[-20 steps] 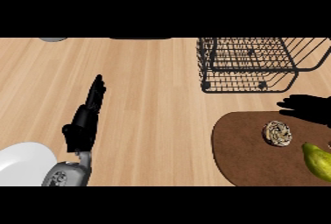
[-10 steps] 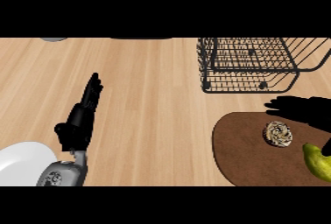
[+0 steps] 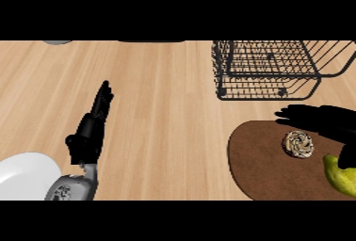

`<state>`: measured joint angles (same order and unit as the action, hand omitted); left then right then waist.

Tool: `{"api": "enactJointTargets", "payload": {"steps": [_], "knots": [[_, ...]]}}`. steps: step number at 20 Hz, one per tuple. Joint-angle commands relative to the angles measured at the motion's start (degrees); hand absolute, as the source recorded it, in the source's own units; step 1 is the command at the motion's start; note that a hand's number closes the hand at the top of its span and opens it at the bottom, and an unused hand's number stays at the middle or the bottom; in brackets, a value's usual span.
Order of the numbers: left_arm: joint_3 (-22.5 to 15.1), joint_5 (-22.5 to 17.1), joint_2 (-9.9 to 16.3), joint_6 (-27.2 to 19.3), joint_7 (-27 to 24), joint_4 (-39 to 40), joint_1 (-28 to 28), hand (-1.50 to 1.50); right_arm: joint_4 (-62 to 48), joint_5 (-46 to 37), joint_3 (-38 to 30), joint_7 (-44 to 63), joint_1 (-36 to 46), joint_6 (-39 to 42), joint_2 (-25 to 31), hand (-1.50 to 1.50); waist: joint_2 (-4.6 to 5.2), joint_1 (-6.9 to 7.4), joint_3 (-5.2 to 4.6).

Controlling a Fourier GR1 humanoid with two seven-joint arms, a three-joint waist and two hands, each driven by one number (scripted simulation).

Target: Pick the cupcake from the cutting board and place it in the tiered basket

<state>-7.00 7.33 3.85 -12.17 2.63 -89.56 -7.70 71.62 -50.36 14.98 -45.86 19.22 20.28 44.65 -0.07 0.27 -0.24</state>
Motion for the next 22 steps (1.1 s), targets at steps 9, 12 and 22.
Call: {"api": "enactJointTargets", "payload": {"steps": [9,12,22], "knots": [[1.37,0.04,-0.38,1.36,-1.51,2.72,-0.59,0.0,-2.74,1.32,-2.01,-2.94,-0.45,3.78,-3.19,-1.5,0.07,-0.21,0.22],[0.87,0.81,-0.53,0.28,1.59,-1.76,-0.32,0.0,-8.63,-0.29,-0.98,-4.99,-4.24,-5.94,-6.47,1.5,0.13,0.03,0.29],[1.93,-0.32,-0.1,2.17,-2.31,0.21,1.4,0.0,-1.79,-9.29,-0.39,18.95,0.63,-7.52,-17.07,1.5,-0.24,0.35,0.06]]}}
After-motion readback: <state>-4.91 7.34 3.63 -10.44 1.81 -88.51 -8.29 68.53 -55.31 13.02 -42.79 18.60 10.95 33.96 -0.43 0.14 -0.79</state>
